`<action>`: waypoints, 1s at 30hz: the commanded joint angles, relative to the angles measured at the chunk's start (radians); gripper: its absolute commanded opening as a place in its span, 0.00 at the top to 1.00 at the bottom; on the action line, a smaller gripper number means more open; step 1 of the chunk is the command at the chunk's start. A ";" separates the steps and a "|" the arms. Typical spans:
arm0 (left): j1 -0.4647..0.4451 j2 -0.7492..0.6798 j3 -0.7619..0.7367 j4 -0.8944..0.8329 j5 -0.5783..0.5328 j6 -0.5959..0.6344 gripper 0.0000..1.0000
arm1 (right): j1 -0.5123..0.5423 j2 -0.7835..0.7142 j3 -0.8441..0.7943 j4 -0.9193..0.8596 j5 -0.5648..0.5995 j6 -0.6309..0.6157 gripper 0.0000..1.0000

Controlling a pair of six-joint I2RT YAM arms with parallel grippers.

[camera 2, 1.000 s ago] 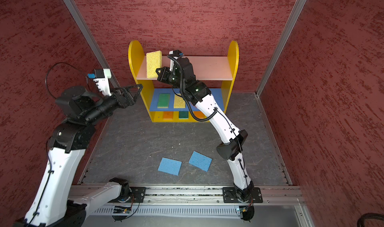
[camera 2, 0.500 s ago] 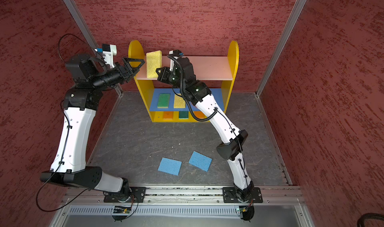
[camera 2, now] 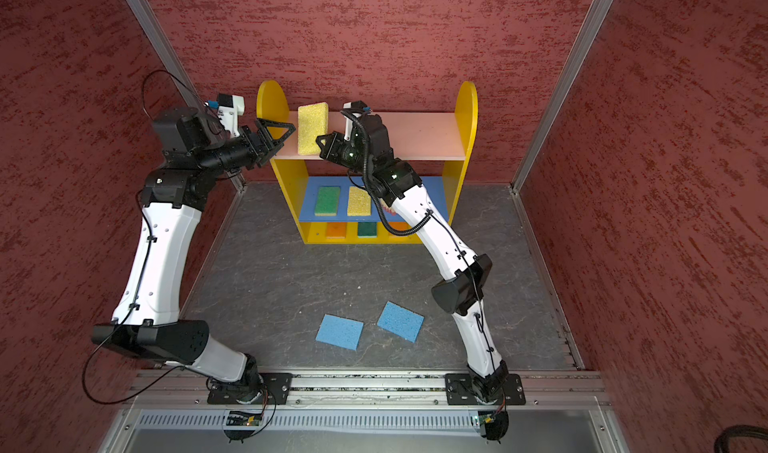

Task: Place and organize the cleaning sponges onto the shelf
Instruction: 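Hold the yellow sponge on the pink shelf while the left gripper reaches toward it, then press the yellow sponge flat with the left gripper while the right gripper releases it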

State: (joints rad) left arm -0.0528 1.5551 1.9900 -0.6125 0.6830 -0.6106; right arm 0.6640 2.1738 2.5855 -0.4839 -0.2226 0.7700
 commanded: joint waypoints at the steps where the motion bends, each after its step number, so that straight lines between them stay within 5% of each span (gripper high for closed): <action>1: -0.051 0.015 0.045 0.000 -0.047 0.066 0.13 | -0.003 0.016 0.025 0.026 0.015 0.003 1.00; 7: -0.109 0.060 0.071 -0.004 -0.099 0.102 0.34 | -0.003 0.029 0.025 0.019 0.047 -0.006 1.00; 14: -0.156 0.113 0.134 -0.035 -0.199 0.158 0.44 | -0.004 0.034 0.025 0.022 0.060 0.007 1.00; 24: -0.171 0.165 0.177 -0.081 -0.356 0.178 0.86 | -0.006 0.028 0.023 0.021 0.072 0.023 1.00; 30: -0.178 0.199 0.197 -0.090 -0.406 0.193 0.91 | -0.006 0.033 0.021 0.035 0.062 0.047 0.93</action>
State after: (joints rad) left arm -0.2234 1.7363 2.1597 -0.6827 0.3279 -0.4454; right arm 0.6640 2.1921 2.5855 -0.4824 -0.1848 0.7898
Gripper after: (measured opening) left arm 0.093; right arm 0.061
